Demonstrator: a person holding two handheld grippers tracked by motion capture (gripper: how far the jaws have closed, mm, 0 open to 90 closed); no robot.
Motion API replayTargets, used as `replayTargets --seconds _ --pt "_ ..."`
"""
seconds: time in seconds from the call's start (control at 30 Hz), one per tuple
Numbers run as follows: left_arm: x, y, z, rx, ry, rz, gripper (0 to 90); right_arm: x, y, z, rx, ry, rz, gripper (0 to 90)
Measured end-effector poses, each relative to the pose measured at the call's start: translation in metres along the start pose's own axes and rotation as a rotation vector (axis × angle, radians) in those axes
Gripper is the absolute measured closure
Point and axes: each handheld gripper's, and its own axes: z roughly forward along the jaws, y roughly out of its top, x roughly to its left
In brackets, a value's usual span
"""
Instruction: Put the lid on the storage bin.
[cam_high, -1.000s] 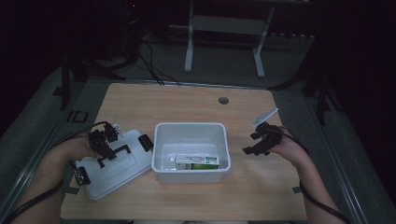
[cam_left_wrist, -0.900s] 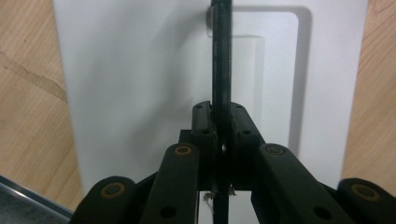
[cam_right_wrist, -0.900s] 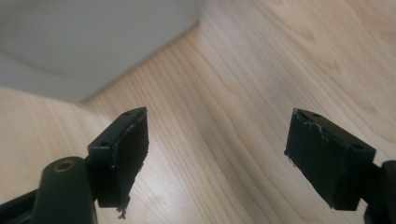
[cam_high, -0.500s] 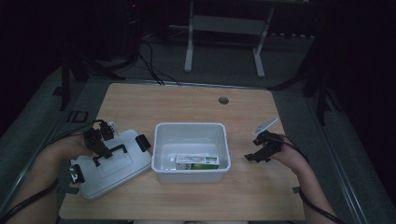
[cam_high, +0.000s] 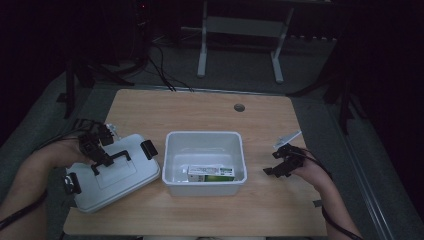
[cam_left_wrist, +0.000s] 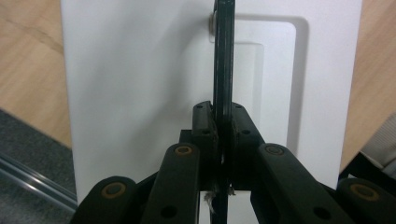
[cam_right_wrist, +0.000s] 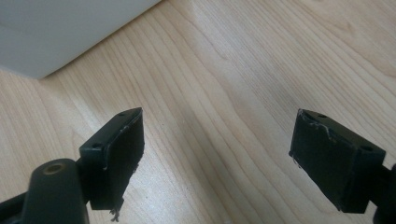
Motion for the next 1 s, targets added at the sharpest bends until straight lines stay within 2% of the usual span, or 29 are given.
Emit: replayTargets --seconds 0.17,0.23,0.27,0.43,0.47,0.63,0.67,0.7,1.0 --pt "-0.004 -0.001 -0.023 -0.027 0.019 0.011 83.6 0.0 -0.002 -0.003 -0.007 0.004 0.004 17.1" --pt "-0.004 -0.001 -0.023 -0.027 0.019 0.011 83.7 0.0 -0.002 -0.003 -0.008 0.003 0.004 17.1" --pt "-0.007 -0.003 -0.034 -0.031 0.032 0.012 83.6 0.0 -0.003 -0.004 -0.009 0.008 0.002 17.1" --pt "-0.011 -0.005 -0.047 -0.024 0.042 0.016 83.6 0.002 -0.004 -0.004 -0.005 0.008 0.001 17.1" --pt "-0.014 -0.005 -0.059 -0.029 0.06 0.025 83.6 0.002 -0.004 -0.005 -0.008 0.008 -0.001 17.1" --pt "-0.021 -0.001 -0.081 -0.063 0.072 0.045 83.6 0.004 -0.003 -0.004 -0.012 0.011 -0.003 17.1" --pt "-0.021 -0.001 -0.081 -0.063 0.072 0.045 83.6 0.004 -0.003 -0.003 -0.013 0.011 -0.006 17.1" --pt "-0.024 0.003 -0.088 -0.071 0.076 0.058 83.7 0.004 -0.002 -0.003 -0.011 0.01 -0.004 17.1" --pt "-0.036 0.018 -0.106 -0.104 0.089 0.105 83.6 0.005 -0.003 -0.001 -0.016 0.014 -0.011 17.1"
